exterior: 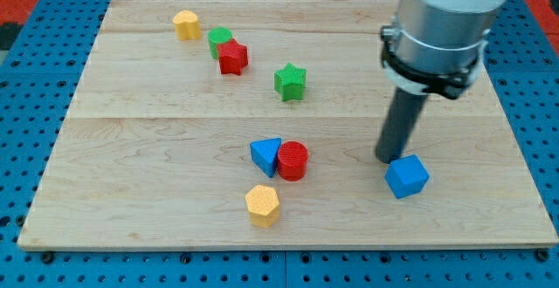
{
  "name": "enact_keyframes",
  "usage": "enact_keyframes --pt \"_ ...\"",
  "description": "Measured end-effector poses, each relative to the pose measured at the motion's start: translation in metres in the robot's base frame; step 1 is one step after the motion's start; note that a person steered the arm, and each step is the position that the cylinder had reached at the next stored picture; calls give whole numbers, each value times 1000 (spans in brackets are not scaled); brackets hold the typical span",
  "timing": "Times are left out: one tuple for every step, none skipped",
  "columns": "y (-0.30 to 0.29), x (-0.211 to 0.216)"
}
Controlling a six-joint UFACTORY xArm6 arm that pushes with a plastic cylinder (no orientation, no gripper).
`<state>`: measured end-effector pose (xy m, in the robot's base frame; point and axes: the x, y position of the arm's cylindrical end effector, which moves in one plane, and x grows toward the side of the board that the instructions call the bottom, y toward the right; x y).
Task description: Push yellow hexagon into blue cube
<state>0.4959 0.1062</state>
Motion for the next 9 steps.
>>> enact_keyframes --pt "-7 0" --pt "15 33" --pt "33 41" --pt "-11 37" --pt "-53 -28" --pt "-144 -44" --pt "-200 -21" --pt "-141 -5" --pt "-102 -4"
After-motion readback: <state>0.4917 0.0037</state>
